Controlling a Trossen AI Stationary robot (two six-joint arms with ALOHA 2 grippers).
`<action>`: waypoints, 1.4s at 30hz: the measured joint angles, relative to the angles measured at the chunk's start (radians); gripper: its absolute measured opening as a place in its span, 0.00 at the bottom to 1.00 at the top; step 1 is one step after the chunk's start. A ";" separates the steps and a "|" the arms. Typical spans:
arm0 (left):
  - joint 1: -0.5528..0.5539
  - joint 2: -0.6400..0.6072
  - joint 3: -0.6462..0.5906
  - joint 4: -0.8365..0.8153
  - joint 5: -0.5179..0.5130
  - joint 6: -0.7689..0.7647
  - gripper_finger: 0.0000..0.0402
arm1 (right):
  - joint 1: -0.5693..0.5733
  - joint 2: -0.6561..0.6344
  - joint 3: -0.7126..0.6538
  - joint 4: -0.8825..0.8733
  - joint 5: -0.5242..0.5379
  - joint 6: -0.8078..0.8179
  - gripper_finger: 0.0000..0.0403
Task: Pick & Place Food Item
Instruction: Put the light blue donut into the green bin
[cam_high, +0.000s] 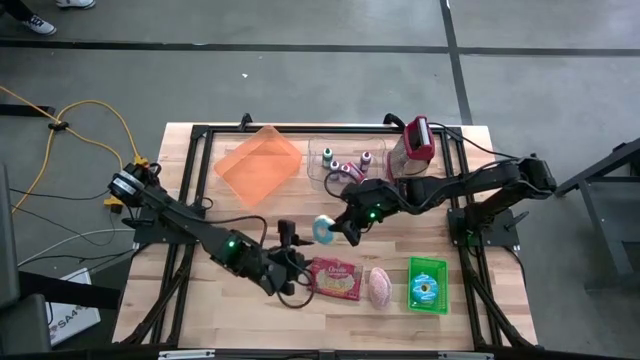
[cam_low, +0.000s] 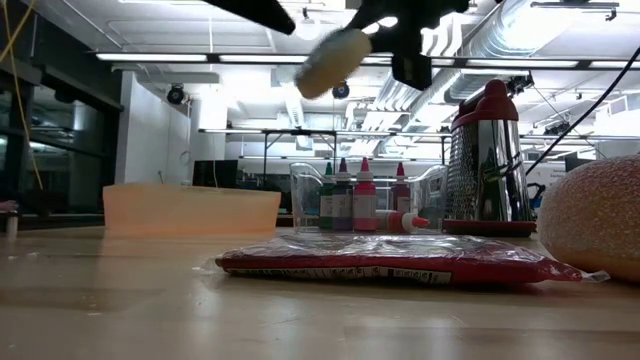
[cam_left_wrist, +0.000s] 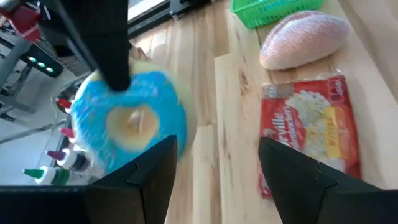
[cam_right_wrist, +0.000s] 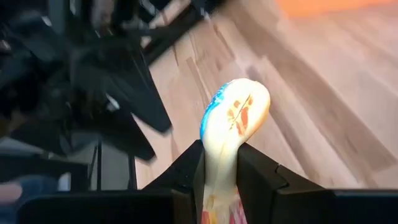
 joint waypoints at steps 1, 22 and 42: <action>-0.006 0.000 0.000 -0.014 0.000 -0.012 0.54 | -0.003 -0.004 0.000 -0.026 -0.019 -0.001 0.17; -0.037 0.000 0.000 -0.088 0.085 -0.143 0.54 | 0.040 -0.220 0.000 -0.718 -0.070 -0.236 0.17; -0.033 0.010 0.000 -0.078 0.108 -0.243 0.54 | 0.479 -0.342 -0.092 -0.998 0.228 0.091 0.17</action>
